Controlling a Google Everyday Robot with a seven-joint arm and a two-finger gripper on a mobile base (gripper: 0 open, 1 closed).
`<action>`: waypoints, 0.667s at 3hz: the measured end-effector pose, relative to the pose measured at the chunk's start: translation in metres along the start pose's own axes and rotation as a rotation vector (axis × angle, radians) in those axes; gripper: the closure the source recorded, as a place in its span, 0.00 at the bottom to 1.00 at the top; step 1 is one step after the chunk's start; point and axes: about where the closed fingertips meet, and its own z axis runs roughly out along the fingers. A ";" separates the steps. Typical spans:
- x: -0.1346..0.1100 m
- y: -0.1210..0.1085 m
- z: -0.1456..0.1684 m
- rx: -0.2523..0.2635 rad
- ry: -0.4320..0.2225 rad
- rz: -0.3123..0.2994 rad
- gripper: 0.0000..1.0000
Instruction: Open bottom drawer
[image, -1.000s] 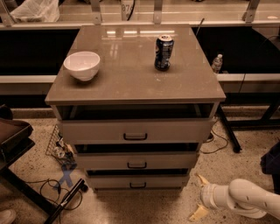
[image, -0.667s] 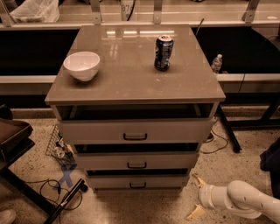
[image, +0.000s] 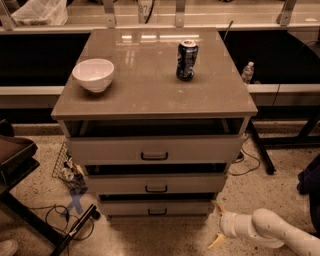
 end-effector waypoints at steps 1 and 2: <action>0.010 -0.005 0.026 -0.003 0.024 -0.011 0.00; 0.015 -0.010 0.062 -0.007 0.114 -0.047 0.00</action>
Offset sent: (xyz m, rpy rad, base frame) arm 0.0443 0.0351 -0.0678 -0.2261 -0.0064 0.0019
